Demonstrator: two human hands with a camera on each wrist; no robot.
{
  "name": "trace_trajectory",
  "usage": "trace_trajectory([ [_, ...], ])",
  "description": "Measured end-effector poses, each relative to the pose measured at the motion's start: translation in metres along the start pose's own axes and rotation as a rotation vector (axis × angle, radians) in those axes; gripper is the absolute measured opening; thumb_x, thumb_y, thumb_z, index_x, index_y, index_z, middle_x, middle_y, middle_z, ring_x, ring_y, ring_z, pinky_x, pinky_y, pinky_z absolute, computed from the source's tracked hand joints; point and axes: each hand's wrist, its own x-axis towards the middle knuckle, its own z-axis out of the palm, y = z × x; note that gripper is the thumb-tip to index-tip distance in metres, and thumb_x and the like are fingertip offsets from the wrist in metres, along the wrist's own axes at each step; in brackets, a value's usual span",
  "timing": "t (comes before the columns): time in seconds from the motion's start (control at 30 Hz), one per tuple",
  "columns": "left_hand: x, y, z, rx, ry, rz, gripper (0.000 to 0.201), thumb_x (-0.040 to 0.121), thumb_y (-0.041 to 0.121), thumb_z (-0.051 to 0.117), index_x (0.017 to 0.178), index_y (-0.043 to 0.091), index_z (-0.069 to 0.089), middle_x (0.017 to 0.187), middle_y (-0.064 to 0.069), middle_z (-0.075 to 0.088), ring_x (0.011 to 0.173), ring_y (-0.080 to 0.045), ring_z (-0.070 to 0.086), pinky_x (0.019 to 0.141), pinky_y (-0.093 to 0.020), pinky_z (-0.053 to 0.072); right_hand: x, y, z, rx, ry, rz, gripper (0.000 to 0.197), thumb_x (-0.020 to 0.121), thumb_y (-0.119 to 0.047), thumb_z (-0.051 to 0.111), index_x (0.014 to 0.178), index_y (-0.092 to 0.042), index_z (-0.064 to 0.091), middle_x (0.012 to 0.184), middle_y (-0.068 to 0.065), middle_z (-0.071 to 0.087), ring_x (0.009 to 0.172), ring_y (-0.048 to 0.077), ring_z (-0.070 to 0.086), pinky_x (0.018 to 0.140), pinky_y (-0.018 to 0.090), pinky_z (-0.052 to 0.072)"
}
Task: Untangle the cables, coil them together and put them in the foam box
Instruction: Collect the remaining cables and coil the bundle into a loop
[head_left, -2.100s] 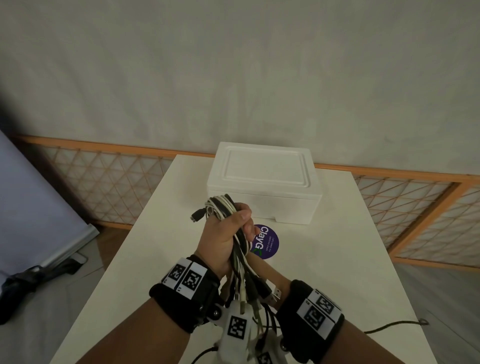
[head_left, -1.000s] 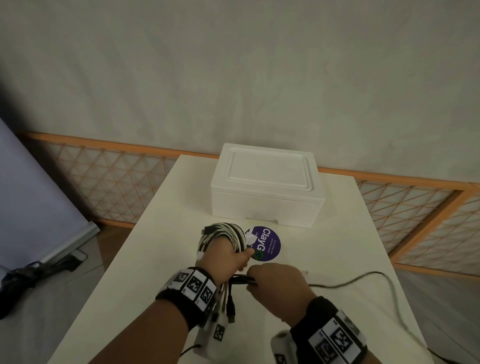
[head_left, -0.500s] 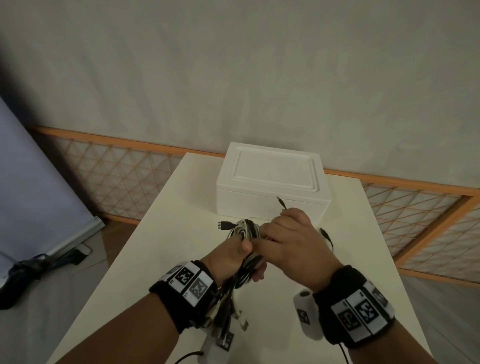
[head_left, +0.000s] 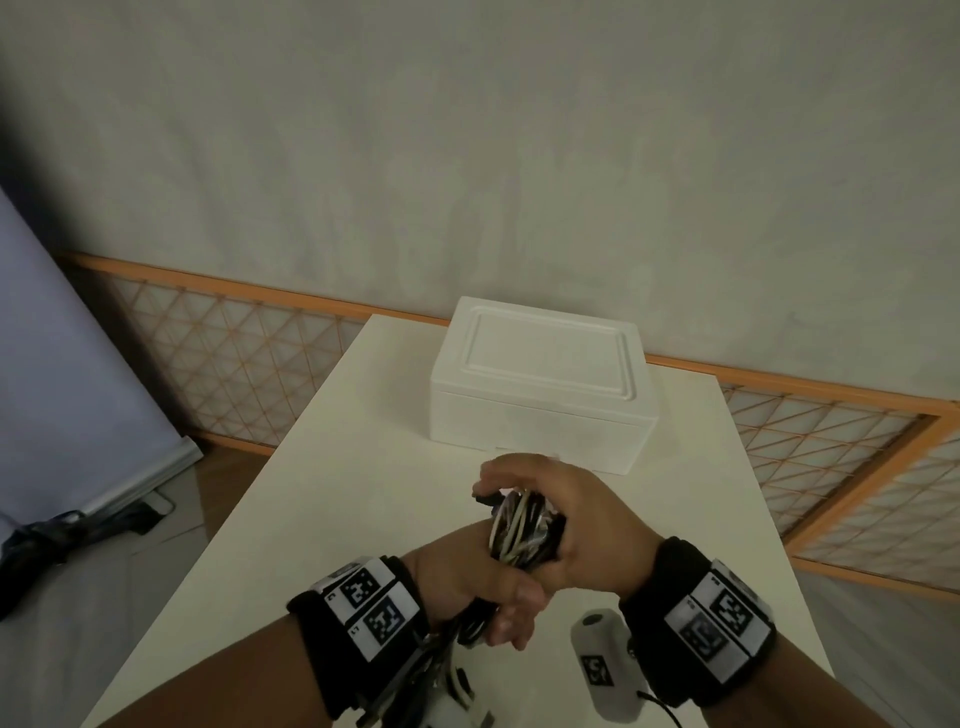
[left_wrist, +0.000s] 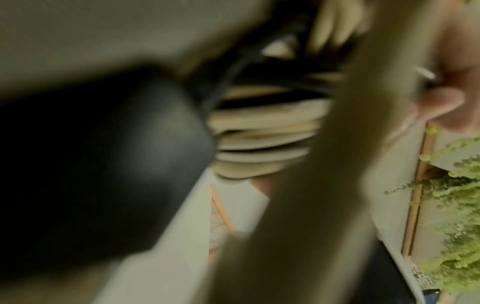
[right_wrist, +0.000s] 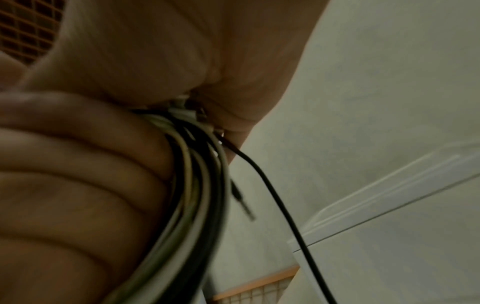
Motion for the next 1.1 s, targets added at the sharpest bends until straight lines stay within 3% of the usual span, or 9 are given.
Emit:
trace_trajectory([
  [0.17,-0.002,0.002,-0.002,0.047,-0.047,-0.053,0.041,0.067,0.017,0.068,0.091,-0.013,0.053,0.055,-0.006,0.054,0.043,-0.012,0.053,0.058,-0.028,0.051,-0.002,0.001,0.013,-0.130,0.162,-0.200,0.046,0.054,-0.024,0.087,0.092,-0.019,0.063,0.084,-0.002,0.066,0.079,0.011,0.061,0.068,0.034,0.052],
  [0.27,-0.002,0.009,-0.003,0.083,-0.122,-0.061,0.031,0.067,0.022,0.076,0.083,0.000,0.061,0.056,-0.003,0.058,0.047,-0.011,0.056,0.056,-0.027,0.052,-0.009,-0.002,0.024,-0.271,0.297,-0.251,0.038,0.063,-0.040,0.076,0.087,-0.020,0.054,0.072,-0.001,0.059,0.067,0.010,0.052,0.060,0.026,0.046],
  [0.4,0.002,0.011,-0.005,0.126,-0.121,-0.012,0.050,0.070,0.048,0.078,0.082,0.003,0.062,0.059,-0.001,0.064,0.050,-0.012,0.061,0.067,-0.036,0.052,-0.012,0.002,0.023,-0.369,0.391,-0.212,0.041,0.069,-0.057,0.066,0.080,-0.019,0.055,0.065,-0.003,0.057,0.059,0.012,0.050,0.050,0.025,0.045],
  [0.6,0.001,0.021,-0.008,0.211,0.003,0.005,0.065,0.064,0.060,0.077,0.100,0.007,0.064,0.073,-0.006,0.071,0.067,-0.020,0.067,0.075,-0.045,0.051,-0.015,0.007,0.015,-0.350,0.473,-0.096,0.059,0.075,-0.073,0.056,0.067,-0.015,0.061,0.059,-0.007,0.055,0.055,0.006,0.047,0.050,0.022,0.042],
  [0.7,-0.006,0.026,-0.005,0.223,-0.085,-0.026,0.085,0.060,0.049,0.084,0.129,0.014,0.050,0.094,-0.005,0.071,0.091,-0.024,0.068,0.087,-0.042,0.052,-0.017,0.009,0.010,-0.214,0.498,-0.022,0.049,0.070,-0.075,0.059,0.076,-0.026,0.059,0.070,-0.022,0.055,0.064,-0.007,0.050,0.062,0.007,0.039],
  [0.77,-0.012,0.025,-0.004,0.301,-0.039,-0.041,0.078,0.068,0.024,0.086,0.133,0.022,0.043,0.097,-0.004,0.070,0.099,-0.027,0.066,0.093,-0.044,0.050,-0.017,0.010,0.008,-0.121,0.509,0.018,0.048,0.068,-0.074,0.061,0.079,-0.028,0.059,0.070,-0.025,0.054,0.066,-0.010,0.052,0.064,0.004,0.038],
  [0.87,-0.016,0.021,0.001,0.365,0.050,0.024,0.061,0.082,-0.002,0.067,0.131,0.022,0.040,0.089,0.000,0.068,0.087,-0.022,0.069,0.079,-0.035,0.053,-0.013,0.008,0.007,0.020,0.514,0.059,0.047,0.065,-0.073,0.064,0.075,-0.027,0.062,0.062,-0.025,0.057,0.063,-0.004,0.057,0.060,0.007,0.039],
  [1.0,-0.011,0.017,0.005,0.278,0.186,0.078,0.054,0.073,0.002,0.065,0.121,0.016,0.045,0.076,-0.001,0.066,0.067,-0.020,0.065,0.064,-0.029,0.049,0.000,0.008,0.007,0.290,0.498,0.129,0.050,0.064,-0.078,0.060,0.066,-0.028,0.061,0.062,-0.011,0.060,0.059,0.003,0.056,0.058,0.017,0.043],
  [1.1,-0.008,0.009,0.001,0.195,0.255,0.107,0.056,0.069,0.006,0.065,0.122,0.004,0.046,0.065,-0.006,0.062,0.058,-0.021,0.060,0.062,-0.030,0.049,0.006,0.014,0.014,0.394,0.511,0.143,0.077,0.079,-0.078,0.041,0.078,-0.005,0.063,0.076,0.001,0.065,0.071,0.016,0.062,0.066,0.028,0.049],
])
